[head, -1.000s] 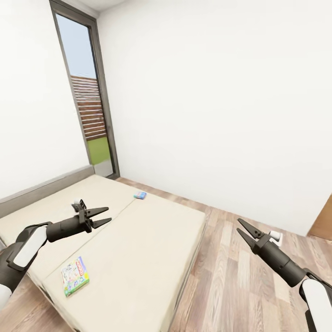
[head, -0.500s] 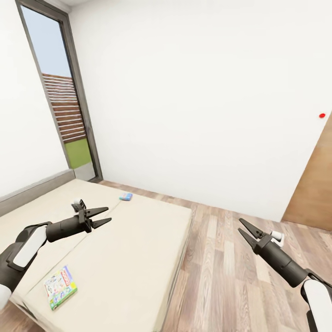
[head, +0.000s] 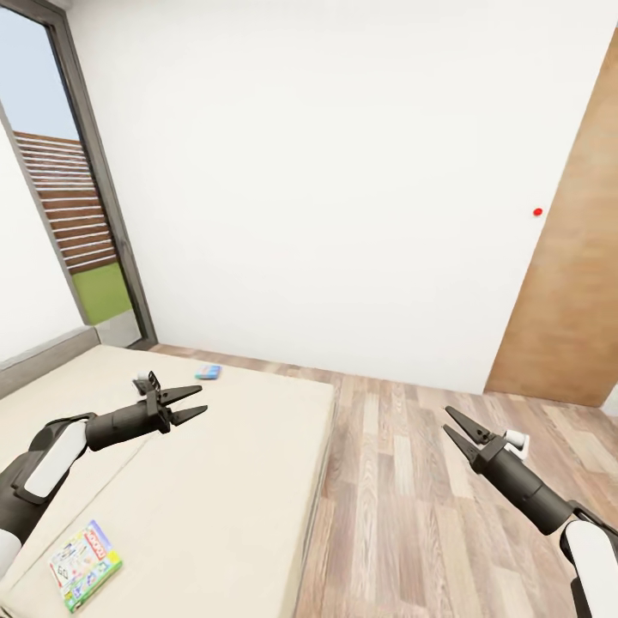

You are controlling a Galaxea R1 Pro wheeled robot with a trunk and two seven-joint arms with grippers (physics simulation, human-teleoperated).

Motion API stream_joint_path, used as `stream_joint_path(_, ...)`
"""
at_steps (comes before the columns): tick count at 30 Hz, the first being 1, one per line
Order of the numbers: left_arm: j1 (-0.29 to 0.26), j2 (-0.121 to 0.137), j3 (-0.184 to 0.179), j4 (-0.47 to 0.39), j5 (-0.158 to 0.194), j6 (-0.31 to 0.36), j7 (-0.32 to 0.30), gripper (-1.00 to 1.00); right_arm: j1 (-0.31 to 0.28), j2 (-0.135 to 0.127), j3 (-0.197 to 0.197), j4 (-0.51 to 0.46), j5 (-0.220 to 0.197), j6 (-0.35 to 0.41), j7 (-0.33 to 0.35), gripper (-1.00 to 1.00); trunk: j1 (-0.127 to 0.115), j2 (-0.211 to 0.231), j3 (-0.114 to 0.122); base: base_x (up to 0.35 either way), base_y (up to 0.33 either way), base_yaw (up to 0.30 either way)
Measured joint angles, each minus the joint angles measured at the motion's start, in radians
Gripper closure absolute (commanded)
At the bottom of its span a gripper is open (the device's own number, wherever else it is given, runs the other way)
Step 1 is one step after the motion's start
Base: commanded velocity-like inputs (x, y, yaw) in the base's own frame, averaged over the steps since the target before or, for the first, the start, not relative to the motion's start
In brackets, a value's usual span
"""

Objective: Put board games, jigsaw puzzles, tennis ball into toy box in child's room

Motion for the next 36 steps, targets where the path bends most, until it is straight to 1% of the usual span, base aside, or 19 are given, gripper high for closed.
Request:
stream_joint_path(8, 0.0, 0.0, 0.0, 0.0, 0.0, 0.0, 0.0, -1.0, 0.0, 0.0, 0.0, 0.0, 0.0, 0.0, 0.0, -1.0, 0.0, 0.0, 0.0, -0.001, 0.083, -0.267)
stream_joint_path(19, 0.0, 0.0, 0.0, 0.0, 0.0, 0.0, 0.0, -1.0, 0.0, 0.0, 0.0, 0.0, 0.001, 0.0, 0.0, -1.0, 0.0, 0.0, 0.0, -0.009, 0.159, -0.26)
stream_joint_path(28, 0.0, 0.0, 0.0, 0.0, 0.0, 0.0, 0.0, -1.0, 0.0, 0.0, 0.0, 0.0, 0.001, 0.0, 0.0, -1.0, 0.0, 0.0, 0.0, -0.051, 0.187, -0.073)
stream_joint_path(36, 0.0, 0.0, 0.0, 0.0, 0.0, 0.0, 0.0, -1.0, 0.0, 0.001, 0.0, 0.0, 0.0, 0.0, 0.0, -1.0, 0.0, 0.0, 0.0, -0.01, 0.061, -0.026)
